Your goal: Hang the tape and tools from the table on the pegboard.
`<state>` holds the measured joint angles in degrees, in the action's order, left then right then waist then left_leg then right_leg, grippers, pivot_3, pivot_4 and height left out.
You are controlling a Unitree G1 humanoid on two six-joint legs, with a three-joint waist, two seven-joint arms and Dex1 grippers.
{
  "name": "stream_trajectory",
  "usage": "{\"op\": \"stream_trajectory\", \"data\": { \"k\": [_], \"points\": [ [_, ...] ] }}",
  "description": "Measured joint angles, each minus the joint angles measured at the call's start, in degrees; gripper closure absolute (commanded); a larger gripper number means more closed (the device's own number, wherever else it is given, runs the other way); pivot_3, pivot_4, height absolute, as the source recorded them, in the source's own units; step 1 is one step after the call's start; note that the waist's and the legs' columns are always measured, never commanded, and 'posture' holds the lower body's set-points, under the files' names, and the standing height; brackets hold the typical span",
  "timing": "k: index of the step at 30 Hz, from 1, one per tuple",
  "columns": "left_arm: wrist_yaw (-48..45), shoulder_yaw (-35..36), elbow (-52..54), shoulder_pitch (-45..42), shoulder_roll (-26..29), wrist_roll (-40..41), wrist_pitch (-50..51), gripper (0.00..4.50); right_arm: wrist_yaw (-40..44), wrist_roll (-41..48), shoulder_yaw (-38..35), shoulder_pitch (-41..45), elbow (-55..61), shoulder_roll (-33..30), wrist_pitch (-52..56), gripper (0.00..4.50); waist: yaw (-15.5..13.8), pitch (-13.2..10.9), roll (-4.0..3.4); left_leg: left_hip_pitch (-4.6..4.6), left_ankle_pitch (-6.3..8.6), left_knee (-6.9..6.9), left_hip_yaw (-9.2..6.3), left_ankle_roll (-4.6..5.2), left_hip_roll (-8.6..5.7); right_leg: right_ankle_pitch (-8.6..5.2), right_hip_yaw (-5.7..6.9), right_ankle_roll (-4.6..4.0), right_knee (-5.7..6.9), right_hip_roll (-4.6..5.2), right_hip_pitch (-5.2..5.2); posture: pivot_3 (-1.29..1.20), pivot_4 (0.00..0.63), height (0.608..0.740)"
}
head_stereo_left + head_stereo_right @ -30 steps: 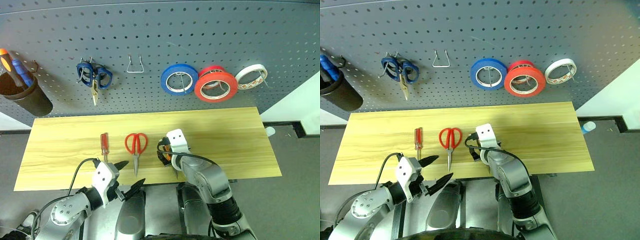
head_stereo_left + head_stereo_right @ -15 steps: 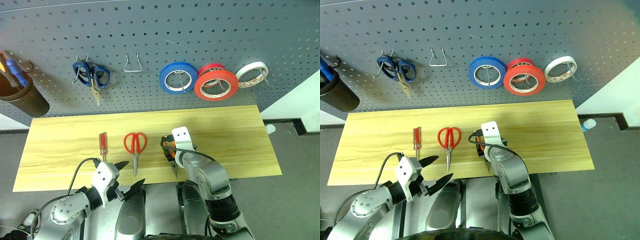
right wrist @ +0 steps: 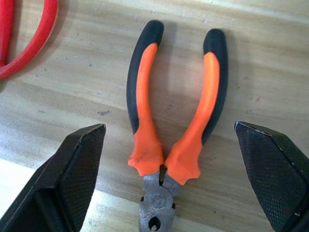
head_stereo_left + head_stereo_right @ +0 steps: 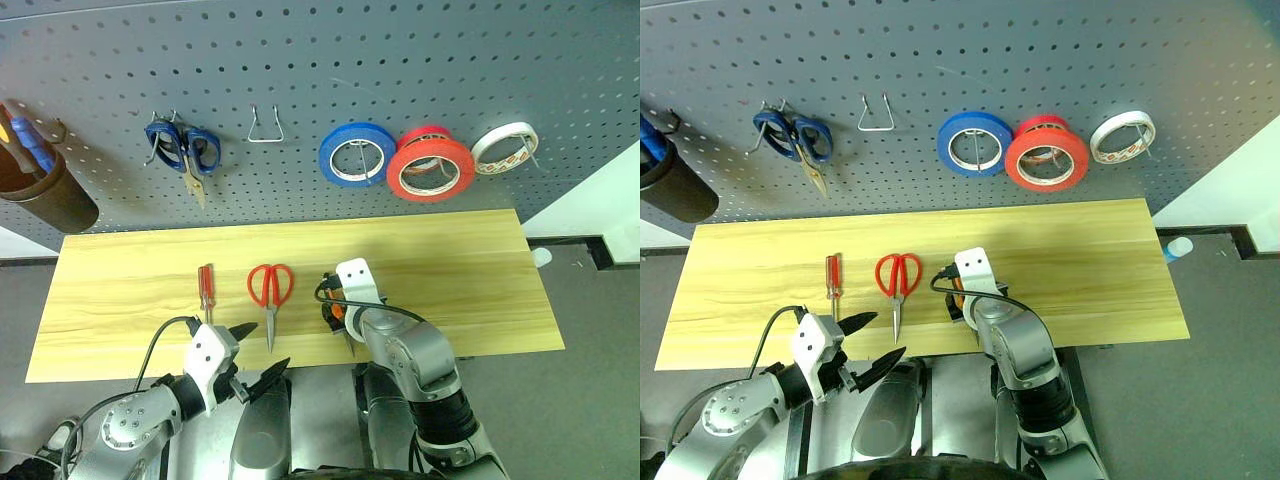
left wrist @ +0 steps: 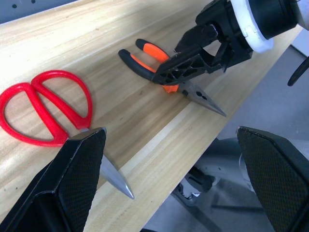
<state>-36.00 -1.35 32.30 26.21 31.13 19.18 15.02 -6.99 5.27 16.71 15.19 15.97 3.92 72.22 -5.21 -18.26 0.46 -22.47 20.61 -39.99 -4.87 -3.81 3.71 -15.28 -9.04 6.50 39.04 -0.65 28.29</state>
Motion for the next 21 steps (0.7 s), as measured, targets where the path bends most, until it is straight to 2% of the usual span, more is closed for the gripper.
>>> {"op": "stream_trajectory", "data": {
  "k": [21],
  "points": [
    [0.97, 0.68, 4.91, 2.98, 0.34, 0.15, 2.88, 0.0, 0.05, -0.5, -0.13, 0.75, -2.72, 0.13, -3.16, 0.03, 0.01, -1.84, 0.06, -0.08, 0.0, 0.0, -0.01, 0.0, 0.0, 0.03, 0.0, 0.06, 0.02, 0.0, 0.09, 0.34, 0.383, 0.677]
  ]
}}
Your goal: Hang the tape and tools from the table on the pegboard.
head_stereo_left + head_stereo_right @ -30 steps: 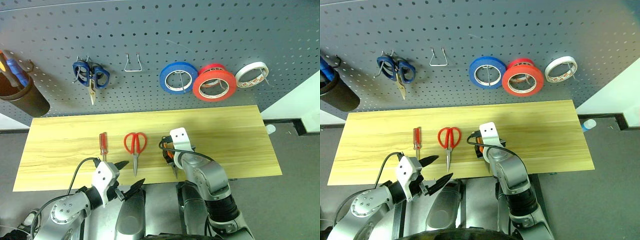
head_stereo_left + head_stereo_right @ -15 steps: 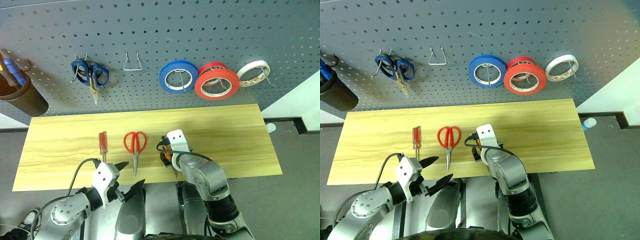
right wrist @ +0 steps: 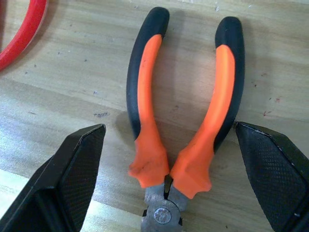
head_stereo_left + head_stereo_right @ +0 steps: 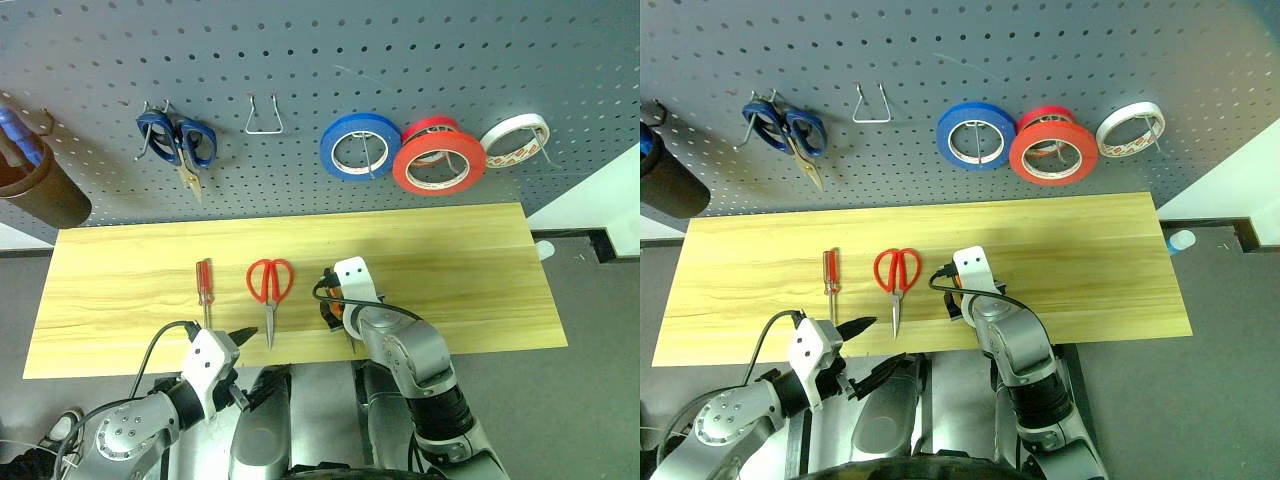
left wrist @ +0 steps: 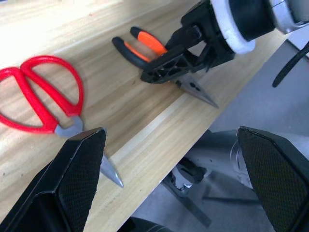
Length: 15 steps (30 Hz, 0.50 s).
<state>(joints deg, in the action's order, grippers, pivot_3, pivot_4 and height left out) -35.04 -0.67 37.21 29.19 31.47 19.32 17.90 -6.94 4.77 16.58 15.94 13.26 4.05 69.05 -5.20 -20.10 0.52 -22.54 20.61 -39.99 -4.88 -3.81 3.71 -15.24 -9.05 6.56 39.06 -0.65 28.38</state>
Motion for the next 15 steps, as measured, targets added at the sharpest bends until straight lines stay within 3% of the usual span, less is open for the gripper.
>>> {"op": "stream_trajectory", "data": {
  "k": [1, 4, 9, 15],
  "points": [
    [0.12, 0.0, 0.14, 0.05, 0.0, 0.02, 0.22, 0.0, -0.01, -0.01, 0.0, -0.02, 0.02, 0.0, -0.05, 0.03, 0.02, -0.03, -0.01, 0.0, 0.0, 0.0, 0.0, 0.0, 0.0, 0.0, 0.0, 0.0, 0.0, 0.0, 0.0, 0.34, 0.384, 0.677],
    [0.22, 0.0, 0.14, 0.39, 0.0, 0.04, 0.56, 0.0, -0.07, -0.08, -0.01, -0.06, 0.08, 0.0, -0.19, 0.65, 0.03, -0.13, -0.03, 0.0, 0.0, 0.0, 0.0, 0.0, 0.0, 0.0, 0.0, 0.0, 0.0, 0.0, 0.0, 0.34, 0.382, 0.677],
    [0.24, 0.02, 0.13, 0.31, -0.01, 0.07, 0.66, 0.0, 0.03, -0.09, -0.09, -0.02, 0.04, 0.0, -0.33, 2.31, 0.05, -0.28, -0.07, -0.01, 0.0, 0.01, 0.0, 0.0, 0.0, -0.01, 0.0, -0.01, 0.0, 0.0, 0.03, 0.34, 0.377, 0.677],
    [0.26, 0.01, 0.1, -0.36, -0.15, 0.06, 0.67, 0.0, 0.17, -0.09, -0.06, 0.01, 0.06, 0.0, -0.42, 2.45, 0.07, -0.28, -0.08, -0.02, 0.0, 0.01, 0.0, 0.0, 0.0, -0.01, 0.0, -0.01, 0.0, 0.0, 0.03, 0.34, 0.37, 0.677]
  ]
}}
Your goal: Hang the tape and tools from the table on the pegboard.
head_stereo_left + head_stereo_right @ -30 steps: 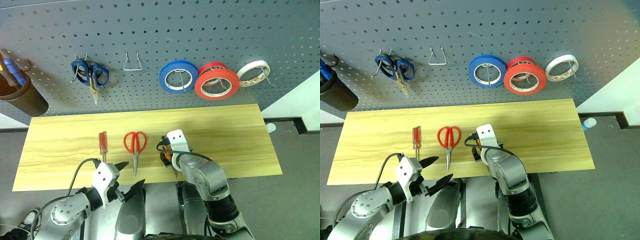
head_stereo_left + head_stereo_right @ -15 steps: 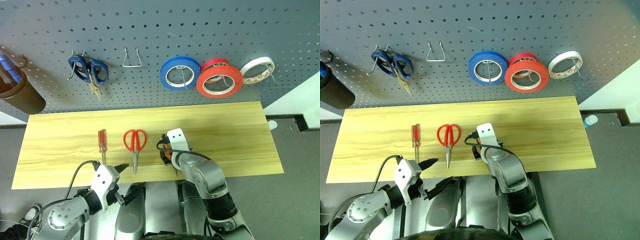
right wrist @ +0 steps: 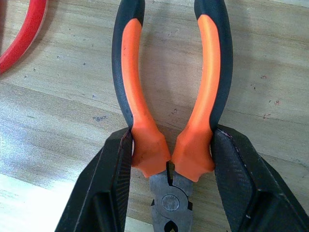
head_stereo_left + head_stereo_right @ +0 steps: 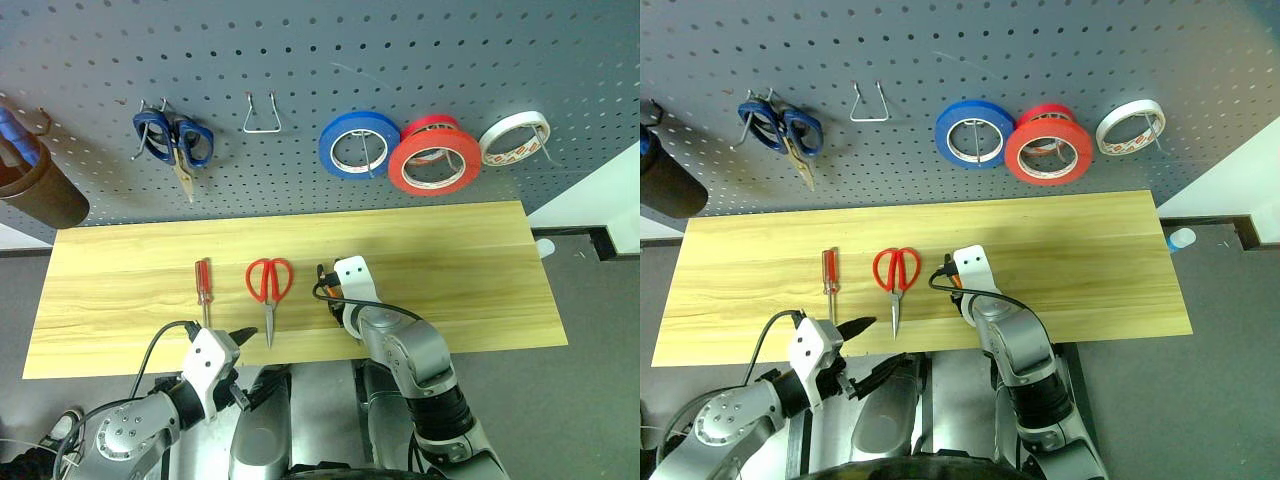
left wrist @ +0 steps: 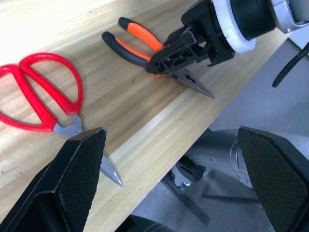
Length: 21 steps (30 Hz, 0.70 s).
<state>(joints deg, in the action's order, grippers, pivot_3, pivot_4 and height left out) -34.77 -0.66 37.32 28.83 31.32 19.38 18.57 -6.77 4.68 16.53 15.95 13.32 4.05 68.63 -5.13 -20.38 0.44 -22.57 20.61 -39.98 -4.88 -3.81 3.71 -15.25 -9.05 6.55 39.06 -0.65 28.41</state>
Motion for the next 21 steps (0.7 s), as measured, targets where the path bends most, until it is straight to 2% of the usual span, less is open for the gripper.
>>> {"op": "stream_trajectory", "data": {
  "k": [8, 15, 21],
  "points": [
    [-0.16, 0.0, -0.93, -1.67, -0.71, 0.03, -1.15, 0.0, 3.12, 0.78, -0.01, -0.79, 1.26, -0.28, -2.28, 2.45, -0.02, 0.0, 0.01, -0.09, 0.0, 0.0, 0.0, 0.0, 0.0, 0.01, 0.0, 0.02, 0.0, 0.0, 0.07, 0.33, 0.346, 0.677],
    [-0.08, 0.15, -3.88, -3.9, -4.26, -0.14, -7.07, 0.0, 9.83, 5.24, -0.28, -2.4, 11.17, -1.42, -2.61, 2.45, -0.12, 0.03, 0.05, -0.25, -0.02, -0.04, -0.01, -0.03, 0.0, 0.03, 0.02, 0.03, -0.01, 0.01, 0.16, 0.33, 0.309, 0.677],
    [-0.01, 0.36, -8.13, -6.6, -6.74, -0.34, -12.18, 0.0, 20.09, 9.56, -0.16, -5.11, 17.67, -10.18, -8.29, 2.45, -0.43, 0.23, 0.32, -0.32, -0.16, -0.08, 0.0, -0.29, -0.03, 0.05, 0.1, 0.04, -0.04, 0.11, 0.14, 0.33, 0.266, 0.677]
  ]
}}
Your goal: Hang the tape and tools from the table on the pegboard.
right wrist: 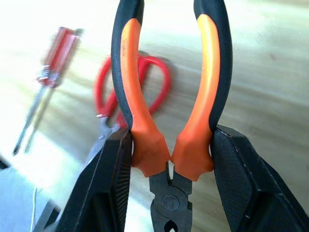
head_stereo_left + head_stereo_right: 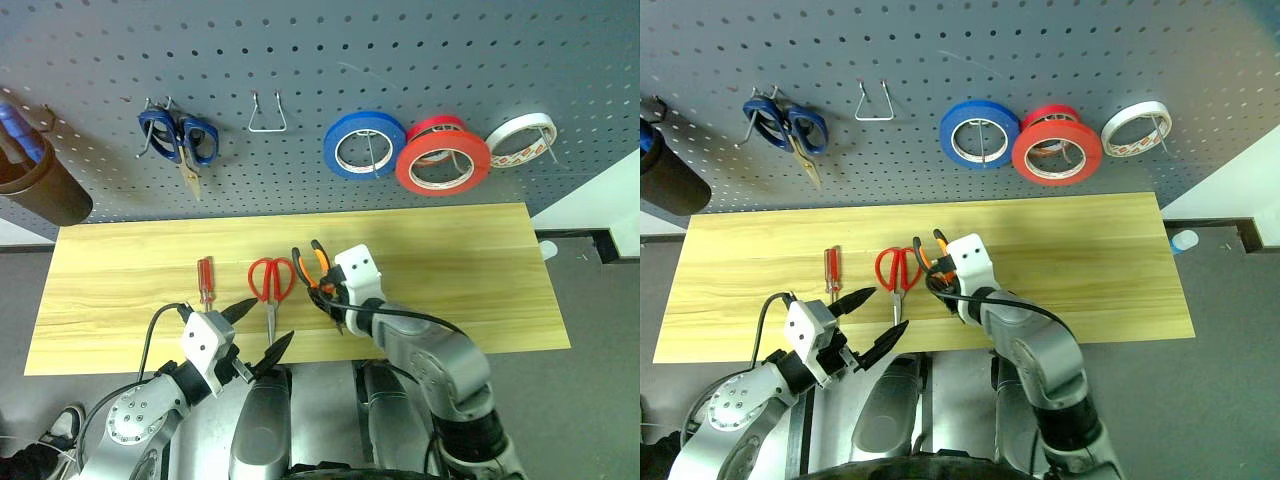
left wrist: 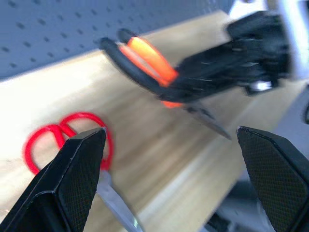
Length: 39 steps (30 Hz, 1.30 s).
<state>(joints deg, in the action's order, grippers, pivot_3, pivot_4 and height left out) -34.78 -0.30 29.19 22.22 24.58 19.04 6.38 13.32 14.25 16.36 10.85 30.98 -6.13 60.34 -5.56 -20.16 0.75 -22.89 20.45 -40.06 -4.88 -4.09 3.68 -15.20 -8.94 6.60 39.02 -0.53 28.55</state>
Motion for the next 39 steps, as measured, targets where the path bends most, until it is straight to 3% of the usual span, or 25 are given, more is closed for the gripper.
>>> {"op": "stream_trajectory", "data": {
  "k": [9, 21, 29, 39],
  "points": [
    [-1.62, 1.82, -4.9, -5.33, -2.36, 2.16, -4.99, 0.0, 7.54, 3.22, -4.22, -0.52, -0.17, -3.01, -11.24, 2.45, -0.4, 1.08, 0.54, 0.01, -0.11, -0.02, 0.02, -0.2, -0.01, 0.07, 0.11, -0.05, 0.04, 0.08, -0.01, 0.36, 0.197, 0.677],
    [-4.02, 1.91, -10.63, -9.06, -5.17, 2.98, -12.36, 0.0, 12.39, 8.96, -8.8, 6.0, -2.15, 0.25, -25.84, 2.45, -4.11, 4.51, 0.63, 0.51, -0.16, -0.02, 0.06, -0.28, -0.02, 0.18, 0.17, -0.2, 0.06, 0.09, -0.54, 0.38, 0.157, 0.677],
    [-3.51, 1.93, -13.76, -12.17, -6.47, 2.73, -14.75, 0.0, 10.1, 8.3, -9.37, 16.86, -5.85, 2.8, -31.0, 2.45, -4.69, 5.32, 0.61, 1.13, -0.25, -0.03, 0.04, -0.41, -0.03, 0.38, 0.18, -0.34, 0.06, 0.08, -1.22, 0.37, 0.142, 0.677],
    [-2.8, 1.76, -15.12, -14.27, -7.77, 2.35, -15.99, 0.0, 8.65, 2.83, -9.33, 31.36, -22.33, 6.05, -41.59, 2.45, -4.6, 6.05, 0.51, 1.46, -0.25, -0.01, 0.04, -0.4, -0.02, 0.39, 0.17, -0.34, 0.15, 0.04, -1.46, 0.36, 0.142, 0.677]
  ]
}}
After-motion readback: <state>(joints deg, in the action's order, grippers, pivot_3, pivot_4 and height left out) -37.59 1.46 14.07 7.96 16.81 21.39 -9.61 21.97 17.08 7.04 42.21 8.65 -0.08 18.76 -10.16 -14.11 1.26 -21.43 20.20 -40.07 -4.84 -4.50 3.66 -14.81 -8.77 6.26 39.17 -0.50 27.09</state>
